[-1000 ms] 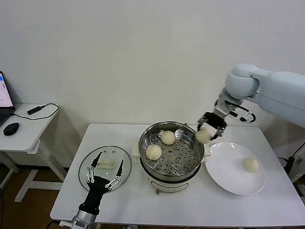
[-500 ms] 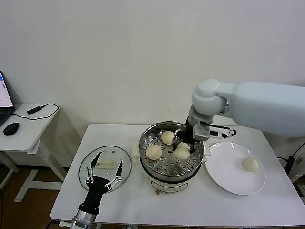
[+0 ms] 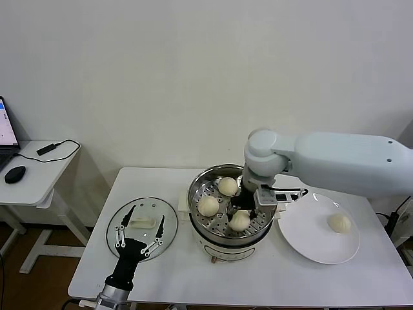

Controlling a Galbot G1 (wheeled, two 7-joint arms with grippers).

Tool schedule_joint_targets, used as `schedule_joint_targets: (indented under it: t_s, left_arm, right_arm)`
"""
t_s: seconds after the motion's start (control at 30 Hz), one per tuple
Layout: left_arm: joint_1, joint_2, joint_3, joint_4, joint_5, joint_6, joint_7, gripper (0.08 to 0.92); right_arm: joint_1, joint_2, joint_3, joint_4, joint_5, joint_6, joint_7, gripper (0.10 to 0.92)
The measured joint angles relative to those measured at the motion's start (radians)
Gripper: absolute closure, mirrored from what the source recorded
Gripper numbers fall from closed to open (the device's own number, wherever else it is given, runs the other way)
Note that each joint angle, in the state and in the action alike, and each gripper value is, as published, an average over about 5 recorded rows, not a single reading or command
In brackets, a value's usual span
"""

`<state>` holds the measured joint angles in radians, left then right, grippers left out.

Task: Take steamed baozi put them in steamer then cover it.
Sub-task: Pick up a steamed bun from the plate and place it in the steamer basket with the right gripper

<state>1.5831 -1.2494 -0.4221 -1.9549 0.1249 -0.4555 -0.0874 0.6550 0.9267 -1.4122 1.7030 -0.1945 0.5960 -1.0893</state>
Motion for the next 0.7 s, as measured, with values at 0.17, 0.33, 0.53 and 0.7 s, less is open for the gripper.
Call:
schedule_joint_targets:
  t_s: [0.17,0.33,0.53,0.7]
  left_arm:
    - [-0.001,-0.001,0.001,-0.004,-0.005,0.001,0.000,0.177]
    - [-0.001,-0.001,0.000,-0.003,-0.006,0.002,0.000,0.177]
    - [0.000,-0.002,-0.002,-0.004,-0.008,0.002,0.000,0.177]
    - [0.000,-0.002,-0.003,-0.004,-0.009,0.002,0.000,0.177]
  right_arm:
    - [-0.025,0.008,0.004,-0.003,-0.027,0.010,0.000,0.346]
    - [-0.045,0.011,0.008,-0.003,-0.053,0.014,0.006,0.271]
    - [-0.058,0.008,0.021,-0.005,-0.078,0.012,0.016,0.205]
    - [-0.054,-0.009,0.054,0.003,-0.085,0.001,0.006,0.203]
